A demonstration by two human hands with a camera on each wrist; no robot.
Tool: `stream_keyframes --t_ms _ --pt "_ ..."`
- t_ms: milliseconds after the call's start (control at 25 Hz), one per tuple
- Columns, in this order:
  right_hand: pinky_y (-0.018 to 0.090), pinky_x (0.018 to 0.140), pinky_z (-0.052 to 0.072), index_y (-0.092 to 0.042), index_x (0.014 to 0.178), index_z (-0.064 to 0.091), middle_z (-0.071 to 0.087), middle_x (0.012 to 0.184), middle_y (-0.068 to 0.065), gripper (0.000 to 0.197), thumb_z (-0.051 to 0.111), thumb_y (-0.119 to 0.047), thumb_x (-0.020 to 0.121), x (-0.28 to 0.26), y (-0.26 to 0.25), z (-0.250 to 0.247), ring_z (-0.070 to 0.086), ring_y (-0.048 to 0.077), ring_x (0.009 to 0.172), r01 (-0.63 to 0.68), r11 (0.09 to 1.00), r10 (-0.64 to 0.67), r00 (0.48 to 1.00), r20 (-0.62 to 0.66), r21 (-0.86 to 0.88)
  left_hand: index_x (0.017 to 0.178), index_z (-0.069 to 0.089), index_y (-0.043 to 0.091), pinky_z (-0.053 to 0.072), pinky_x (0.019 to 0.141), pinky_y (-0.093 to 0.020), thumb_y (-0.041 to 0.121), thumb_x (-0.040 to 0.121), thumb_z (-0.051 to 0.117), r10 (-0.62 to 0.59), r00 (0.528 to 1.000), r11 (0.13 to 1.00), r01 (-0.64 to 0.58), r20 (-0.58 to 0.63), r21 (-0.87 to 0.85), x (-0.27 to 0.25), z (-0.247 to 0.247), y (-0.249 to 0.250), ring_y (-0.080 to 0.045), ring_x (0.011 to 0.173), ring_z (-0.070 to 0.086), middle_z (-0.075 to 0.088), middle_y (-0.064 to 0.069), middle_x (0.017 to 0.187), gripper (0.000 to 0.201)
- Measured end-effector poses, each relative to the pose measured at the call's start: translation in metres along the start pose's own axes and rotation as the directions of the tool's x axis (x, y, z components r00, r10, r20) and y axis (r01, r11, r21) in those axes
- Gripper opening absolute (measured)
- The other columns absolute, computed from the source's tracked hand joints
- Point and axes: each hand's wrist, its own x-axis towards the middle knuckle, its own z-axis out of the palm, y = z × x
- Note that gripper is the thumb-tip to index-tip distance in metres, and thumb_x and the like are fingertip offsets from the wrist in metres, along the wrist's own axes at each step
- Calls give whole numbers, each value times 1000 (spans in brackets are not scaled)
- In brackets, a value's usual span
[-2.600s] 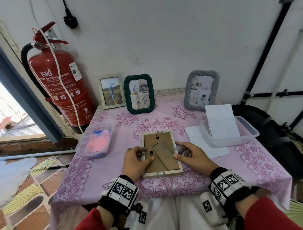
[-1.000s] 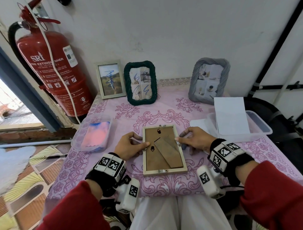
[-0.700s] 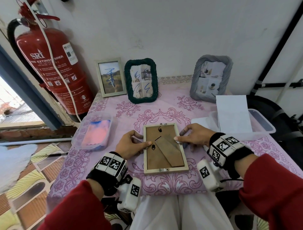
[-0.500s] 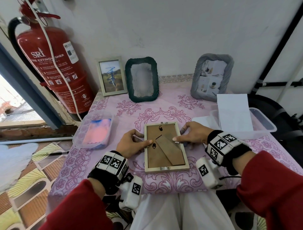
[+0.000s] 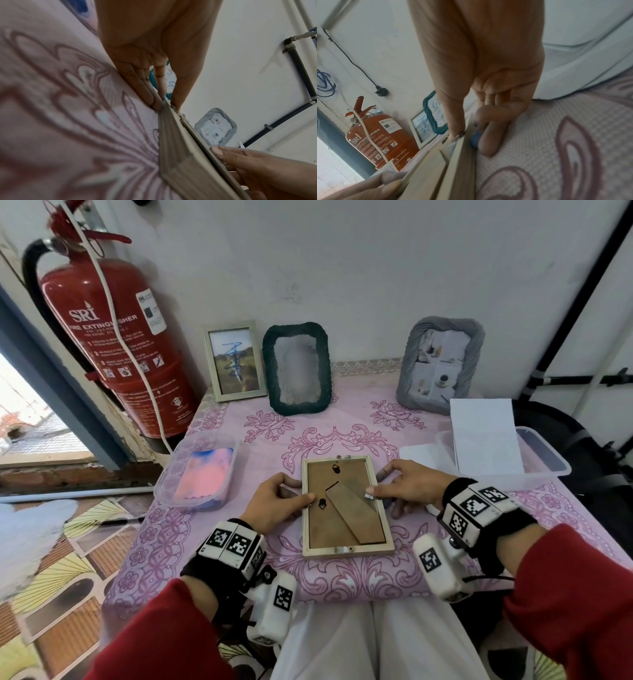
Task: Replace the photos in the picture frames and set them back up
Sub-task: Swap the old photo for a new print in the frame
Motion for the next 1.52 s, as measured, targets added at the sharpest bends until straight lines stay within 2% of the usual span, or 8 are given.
stream_keyframes --t_ms 240,480,680,800,960,1160,1400,1520 --pt "17 36 44 -11 106 41 62 71 10 48 75 -29 77 4 -1 3 57 11 38 -33 998 33 999 -9 -59 82 51 16 51 53 -21 11 76 75 2 1000 999 -2 -11 53 4 2 -3 -14 54 56 56 -6 64 25" --pt "32 53 56 -14 115 37 61 78 14 53 74 -23 78 -2 0 8 57 22 54 -7 1000 8 1000 -6 7 83 50 14 48 47 -14 7 77 73 -4 1000 999 5 -15 44 0 5 1 -1 44 55 56 -4 63 25" --pt "25 44 55 -11 116 42 55 73 9 43 68 -21 84 -6 2 12 54 19 52 18 999 -16 999 -46 34 86 50 10 44 41 -10 3 79 71 -27 1000 999 27 -14 39 -3 6 6 4 37 51 53 -3 64 24" --pt "24 43 54 -12 116 44 53 74 7 33 60 -23 90 -6 3 16 53 16 51 21 1000 -21 996 -92 4 79 50 12 39 37 -12 6 85 64 -80 996 997 79 -46 -23 -2 7 7 -1 34 49 52 -7 62 17" --pt "25 43 50 -17 109 42 53 73 5 31 62 -24 86 -4 2 19 52 15 52 1 999 -6 994 -110 -43 76 47 15 44 52 -22 8 81 68 -48 993 996 56 -110 71 0 13 2 -13 52 53 54 -6 66 23" --pt "24 44 47 -20 104 43 53 70 3 30 61 -27 81 -4 1 23 50 17 53 -24 997 13 990 -142 -78 76 47 16 44 61 -28 6 77 71 -54 988 996 64 -148 61 3 17 -1 -18 62 52 54 -7 70 26" --pt "22 44 44 -20 106 42 51 74 4 35 63 -22 79 -5 0 23 48 17 54 -33 998 26 992 -125 -58 78 47 16 43 62 -29 7 74 75 -38 992 996 48 -124 78 1 16 -1 -23 69 52 52 -6 71 30" --pt "21 43 43 -20 106 42 52 75 5 35 64 -21 79 -6 0 23 48 18 53 -32 998 26 992 -122 -51 79 47 16 42 60 -28 7 74 75 -43 992 995 54 -118 87 0 15 0 -19 65 50 51 -5 70 30"
